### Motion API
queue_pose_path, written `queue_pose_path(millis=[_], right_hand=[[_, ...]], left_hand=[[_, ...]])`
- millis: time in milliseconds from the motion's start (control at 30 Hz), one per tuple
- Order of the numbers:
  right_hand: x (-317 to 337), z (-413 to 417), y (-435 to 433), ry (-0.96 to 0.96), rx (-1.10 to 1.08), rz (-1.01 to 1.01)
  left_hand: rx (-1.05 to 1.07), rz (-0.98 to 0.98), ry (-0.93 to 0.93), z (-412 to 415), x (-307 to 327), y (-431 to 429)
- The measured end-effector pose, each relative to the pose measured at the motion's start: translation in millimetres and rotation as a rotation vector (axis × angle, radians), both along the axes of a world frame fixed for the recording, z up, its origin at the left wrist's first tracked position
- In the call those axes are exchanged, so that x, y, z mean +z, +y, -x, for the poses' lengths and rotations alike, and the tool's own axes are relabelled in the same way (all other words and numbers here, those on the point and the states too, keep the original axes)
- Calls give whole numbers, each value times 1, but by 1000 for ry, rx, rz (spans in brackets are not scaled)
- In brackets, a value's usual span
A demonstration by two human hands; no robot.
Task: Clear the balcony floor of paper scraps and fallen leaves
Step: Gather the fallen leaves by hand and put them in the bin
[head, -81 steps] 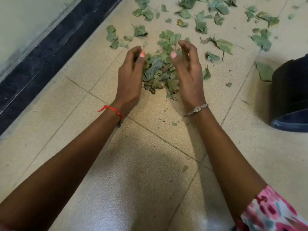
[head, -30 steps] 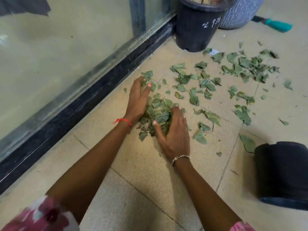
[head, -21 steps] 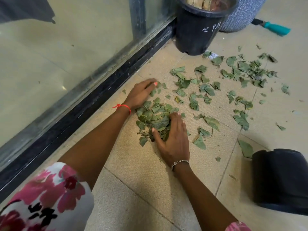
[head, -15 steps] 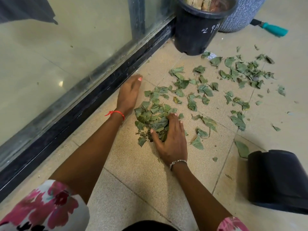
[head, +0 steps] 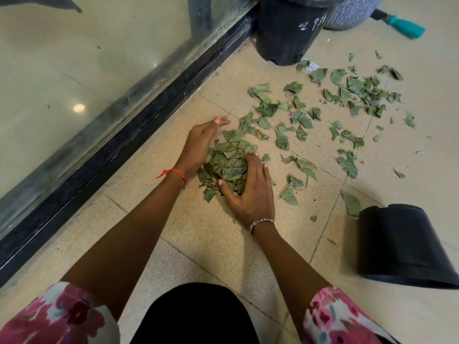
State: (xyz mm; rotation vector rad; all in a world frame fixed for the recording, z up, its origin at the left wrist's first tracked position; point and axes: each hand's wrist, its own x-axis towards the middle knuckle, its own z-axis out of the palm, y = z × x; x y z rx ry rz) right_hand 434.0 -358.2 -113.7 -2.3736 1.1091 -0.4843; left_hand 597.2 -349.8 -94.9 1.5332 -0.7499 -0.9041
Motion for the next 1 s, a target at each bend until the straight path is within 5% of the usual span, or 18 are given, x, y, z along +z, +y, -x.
queue_pose_path(millis=[400, 600, 767, 1000], right_hand=[[-2, -3, 1, 218, 151, 156], [-3, -5, 1, 58, -60, 141], [15, 23, 11, -188, -493, 19], [10, 103, 19, 19, -896, -40]], left_hand=[[38, -5, -215, 14, -15, 19], [-125, -95, -617, 12, -21, 20], [-136, -116, -682, 12, -23, 18], [-140, -124, -739, 16, -21, 19]])
